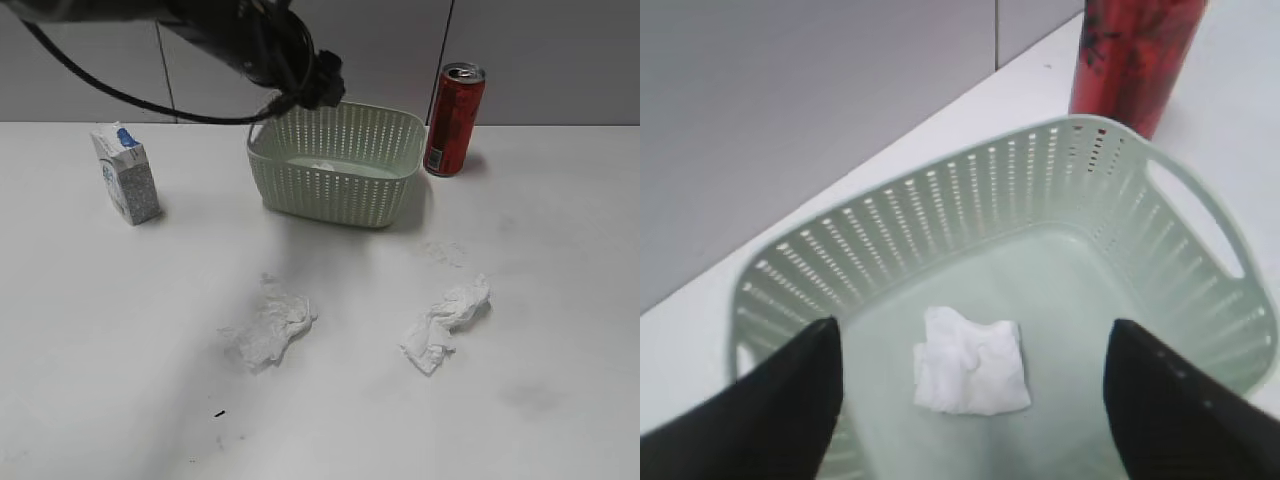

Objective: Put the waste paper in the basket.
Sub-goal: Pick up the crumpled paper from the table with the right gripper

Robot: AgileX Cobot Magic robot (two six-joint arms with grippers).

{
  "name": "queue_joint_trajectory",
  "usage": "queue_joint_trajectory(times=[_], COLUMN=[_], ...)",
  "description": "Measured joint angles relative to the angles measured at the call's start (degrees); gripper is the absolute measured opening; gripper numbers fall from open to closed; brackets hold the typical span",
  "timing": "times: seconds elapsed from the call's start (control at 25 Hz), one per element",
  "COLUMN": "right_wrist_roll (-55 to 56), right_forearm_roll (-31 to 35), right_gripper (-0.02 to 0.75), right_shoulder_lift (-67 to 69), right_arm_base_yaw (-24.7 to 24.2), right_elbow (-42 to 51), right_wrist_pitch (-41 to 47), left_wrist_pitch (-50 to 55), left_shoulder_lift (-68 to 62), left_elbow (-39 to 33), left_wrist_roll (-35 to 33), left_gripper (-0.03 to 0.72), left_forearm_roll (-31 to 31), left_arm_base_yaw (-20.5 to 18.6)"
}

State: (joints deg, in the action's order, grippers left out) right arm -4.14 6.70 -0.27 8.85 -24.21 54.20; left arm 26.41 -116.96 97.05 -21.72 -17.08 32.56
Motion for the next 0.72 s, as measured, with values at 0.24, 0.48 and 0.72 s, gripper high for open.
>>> queue_joint_trajectory(times=[0.24, 0.48, 0.72], right_wrist_roll=[0.00, 0.00, 0.00], right_forearm_roll=[0.00, 0.00, 0.00], right_gripper=[0.572, 0.572, 0.572], right_shoulder_lift=[0.00, 0.00, 0.00], right_arm_base_yaw=[0.00, 0.00, 0.00], right_elbow=[0.00, 0.00, 0.00], right_wrist_pitch=[0.00, 0.00, 0.00], left_wrist_pitch=[15.95, 30.82, 42.31], left_shoulder_lift=[8.47, 14.28, 17.66], left_elbow=[0.00, 0.00, -1.66], left_wrist_roll=[2.54, 4.61, 9.00], left_gripper=[0.591, 0.591, 0.591], left_forearm_roll=[1.52, 1.70, 5.67], left_arm_base_yaw=[-6.40, -14.87, -21.04])
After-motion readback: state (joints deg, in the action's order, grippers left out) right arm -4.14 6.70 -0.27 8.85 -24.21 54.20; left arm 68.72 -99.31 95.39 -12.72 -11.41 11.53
